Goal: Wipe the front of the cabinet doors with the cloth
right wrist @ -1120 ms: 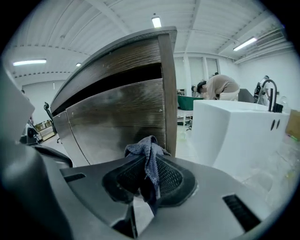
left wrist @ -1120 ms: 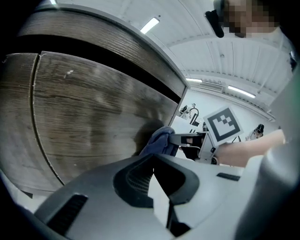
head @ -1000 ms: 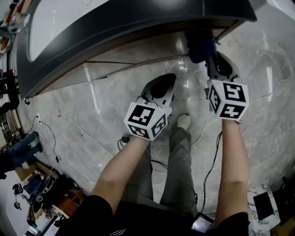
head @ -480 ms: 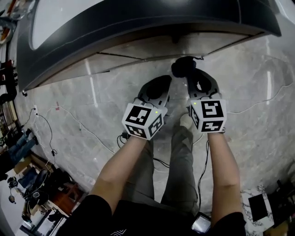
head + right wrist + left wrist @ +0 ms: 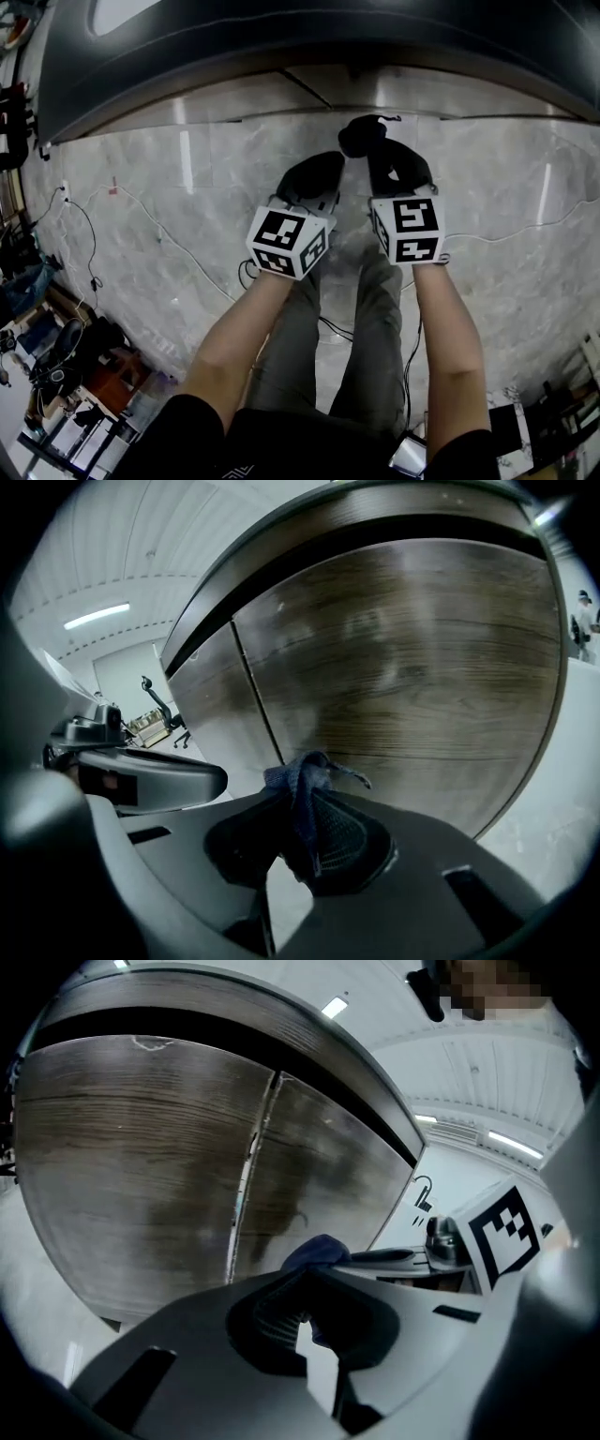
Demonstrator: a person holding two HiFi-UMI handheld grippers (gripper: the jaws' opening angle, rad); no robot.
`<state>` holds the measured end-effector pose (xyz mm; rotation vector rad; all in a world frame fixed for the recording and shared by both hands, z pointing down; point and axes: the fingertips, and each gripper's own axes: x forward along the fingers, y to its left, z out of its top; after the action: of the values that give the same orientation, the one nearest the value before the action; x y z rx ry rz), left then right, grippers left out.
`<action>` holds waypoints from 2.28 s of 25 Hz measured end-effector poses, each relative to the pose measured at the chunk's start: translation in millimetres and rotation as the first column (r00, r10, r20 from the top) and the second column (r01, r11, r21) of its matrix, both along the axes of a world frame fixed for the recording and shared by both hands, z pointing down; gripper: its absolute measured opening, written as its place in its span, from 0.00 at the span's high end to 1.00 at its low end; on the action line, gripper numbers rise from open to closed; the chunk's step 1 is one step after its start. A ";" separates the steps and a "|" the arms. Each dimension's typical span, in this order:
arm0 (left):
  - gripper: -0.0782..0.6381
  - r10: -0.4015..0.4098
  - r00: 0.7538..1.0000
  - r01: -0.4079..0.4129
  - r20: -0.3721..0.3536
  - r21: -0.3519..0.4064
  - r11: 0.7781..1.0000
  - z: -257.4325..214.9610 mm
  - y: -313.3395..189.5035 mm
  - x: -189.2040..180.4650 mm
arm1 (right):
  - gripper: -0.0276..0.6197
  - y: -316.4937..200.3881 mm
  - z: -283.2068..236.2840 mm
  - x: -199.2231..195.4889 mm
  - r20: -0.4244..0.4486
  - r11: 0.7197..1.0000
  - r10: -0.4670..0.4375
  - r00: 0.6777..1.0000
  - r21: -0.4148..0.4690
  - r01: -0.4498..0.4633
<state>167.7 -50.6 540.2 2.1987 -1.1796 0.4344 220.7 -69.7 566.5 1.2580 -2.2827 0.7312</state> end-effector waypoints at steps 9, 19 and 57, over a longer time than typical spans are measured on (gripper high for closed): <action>0.89 -0.081 0.997 0.081 0.017 -0.036 0.996 28.8 3.1 -58.7 | 0.85 -16.7 30.8 -54.6 -0.055 0.998 -0.066 0.996 -0.012 0.065; 0.89 -0.099 0.995 0.099 0.016 -0.043 0.994 52.1 -9.7 -76.7 | 0.85 -44.6 58.1 -60.4 -0.101 0.999 -0.030 0.994 -0.014 0.029; 0.89 0.197 0.980 -0.197 -0.015 -0.006 0.980 36.7 -13.9 183.4 | 0.85 -42.8 70.7 265.9 -0.227 0.964 0.254 0.940 -0.019 -0.265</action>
<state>351.1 -64.5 576.9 2.3180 -0.9535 0.5024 486.6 -112.5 637.1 1.5529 -1.9306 0.6903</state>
